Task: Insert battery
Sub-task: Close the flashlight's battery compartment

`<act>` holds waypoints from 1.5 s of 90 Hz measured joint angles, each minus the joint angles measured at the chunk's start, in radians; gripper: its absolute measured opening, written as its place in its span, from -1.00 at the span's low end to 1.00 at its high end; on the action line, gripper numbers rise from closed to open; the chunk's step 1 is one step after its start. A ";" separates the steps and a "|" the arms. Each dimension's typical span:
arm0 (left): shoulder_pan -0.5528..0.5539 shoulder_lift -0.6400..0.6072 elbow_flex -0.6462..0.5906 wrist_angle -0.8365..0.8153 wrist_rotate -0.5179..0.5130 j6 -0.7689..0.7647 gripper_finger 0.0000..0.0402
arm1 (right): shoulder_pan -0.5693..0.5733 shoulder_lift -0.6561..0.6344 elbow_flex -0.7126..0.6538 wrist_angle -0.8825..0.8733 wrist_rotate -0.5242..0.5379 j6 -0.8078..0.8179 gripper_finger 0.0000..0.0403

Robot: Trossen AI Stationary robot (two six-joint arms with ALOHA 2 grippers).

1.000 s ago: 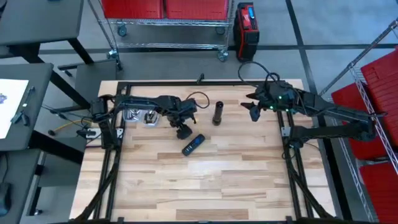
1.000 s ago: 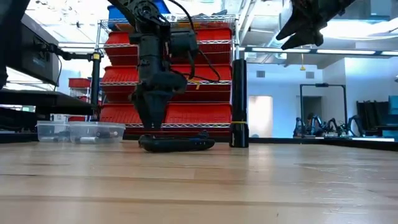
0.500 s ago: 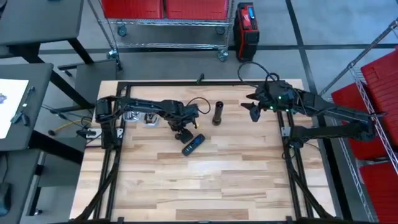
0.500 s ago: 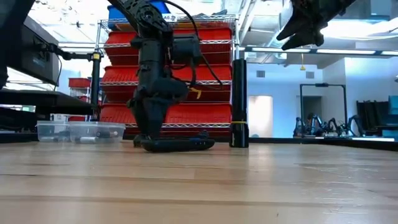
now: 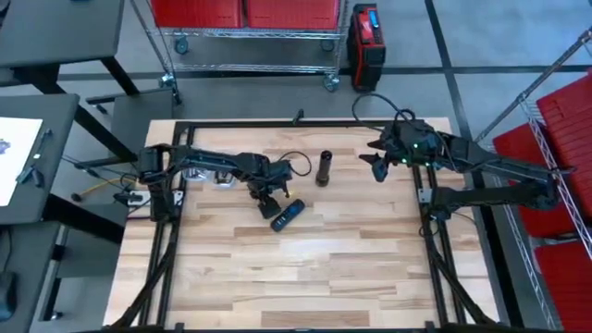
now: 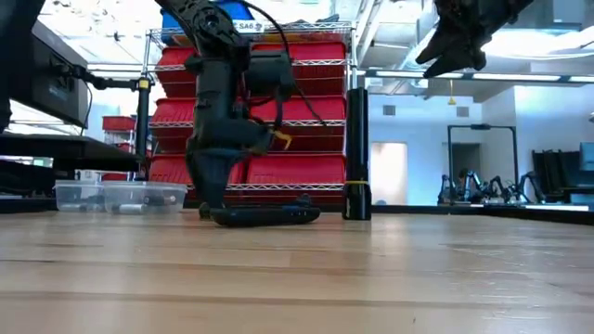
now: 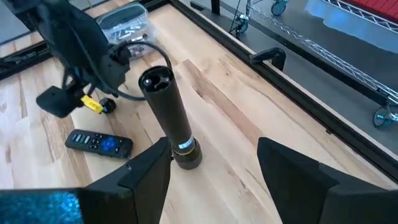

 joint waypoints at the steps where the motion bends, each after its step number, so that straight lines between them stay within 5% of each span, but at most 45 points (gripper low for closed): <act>1: 0.000 0.000 0.000 0.001 0.000 0.000 0.14 | 0.000 0.000 0.000 -0.001 0.000 0.000 0.12; 84: 0.001 -0.001 -0.057 0.061 -0.002 -0.048 0.13 | 0.000 0.000 0.000 0.006 0.004 -0.001 0.12; 116: 0.001 -0.001 -0.057 0.064 -0.002 -0.054 -0.36 | 0.000 0.000 0.000 0.006 0.003 -0.001 0.12; 135: 0.001 -0.001 -0.057 0.065 0.000 -0.050 -0.37 | 0.000 0.000 0.000 0.006 0.003 -0.001 0.12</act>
